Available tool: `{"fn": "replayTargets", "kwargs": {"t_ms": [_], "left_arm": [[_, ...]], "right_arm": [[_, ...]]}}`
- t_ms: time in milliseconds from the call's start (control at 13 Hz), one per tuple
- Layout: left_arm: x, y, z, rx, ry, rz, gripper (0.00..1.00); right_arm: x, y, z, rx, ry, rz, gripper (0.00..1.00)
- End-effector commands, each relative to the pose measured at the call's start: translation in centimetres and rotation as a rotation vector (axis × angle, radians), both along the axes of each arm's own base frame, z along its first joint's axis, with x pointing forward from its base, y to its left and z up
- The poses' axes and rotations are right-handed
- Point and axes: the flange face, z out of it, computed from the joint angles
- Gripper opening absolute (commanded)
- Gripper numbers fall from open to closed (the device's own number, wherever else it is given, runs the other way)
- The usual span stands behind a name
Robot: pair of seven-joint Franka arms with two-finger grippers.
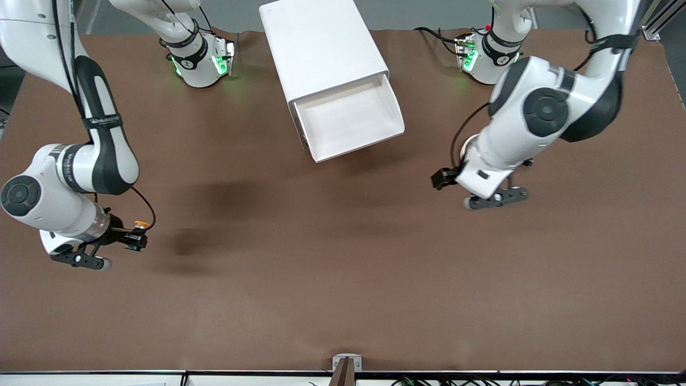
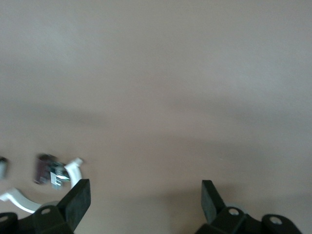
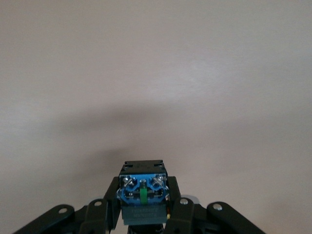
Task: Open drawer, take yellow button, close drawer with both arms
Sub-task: 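Carry the button out with the right gripper while the left gripper approaches, then push the drawer shut with the left gripper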
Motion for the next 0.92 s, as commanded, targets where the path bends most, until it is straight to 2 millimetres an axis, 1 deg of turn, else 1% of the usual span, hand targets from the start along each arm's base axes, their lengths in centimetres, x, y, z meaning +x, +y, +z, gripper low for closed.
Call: {"fn": "replayTargets", "kwargs": {"t_ms": [0,77,154,231,308,385,462,615,846], "left_arm": [[-1.1,-5.4,-1.0,-0.021,0.018,0.035,1.0],[-1.6,-7.5,-1.4,-0.025,0.027,0.037,1.0],[-2.0,-8.8,-2.2,-0.025,0.042,0.046,1.0],[-2.3,-9.8,-2.8,-0.026,0.054,0.049,1.0],[-3.0,-11.3,-3.3,-0.02,0.063,0.052,1.0],[-3.7,-12.6,-4.0,-0.01,0.078,0.086,1.0],[-4.2,-13.5,-4.2,-0.002,0.085,0.128,1.0],[-6.6,-16.1,-4.9,0.019,0.106,0.128,1.0],[-8.9,-18.3,-6.1,0.053,0.138,0.152,1.0]], "right_arm": [[-0.5,-4.4,-1.2,-0.002,-0.004,0.048,0.0],[-0.6,-5.5,-2.0,-0.003,0.001,0.051,0.0],[-0.6,-5.9,-2.5,-0.003,0.001,0.047,0.0],[-0.9,-6.8,-3.5,0.0,0.015,0.033,0.0],[-1.1,-7.6,-4.5,0.002,0.023,0.019,0.0],[-1.4,-7.8,-5.2,0.003,0.025,0.014,0.0],[-2.0,-8.1,-6.3,0.001,0.011,0.008,0.0],[-2.9,-8.7,-8.6,-0.008,-0.027,-0.001,0.0],[-3.0,-8.6,-10.3,-0.003,-0.027,-0.006,0.0]]}}
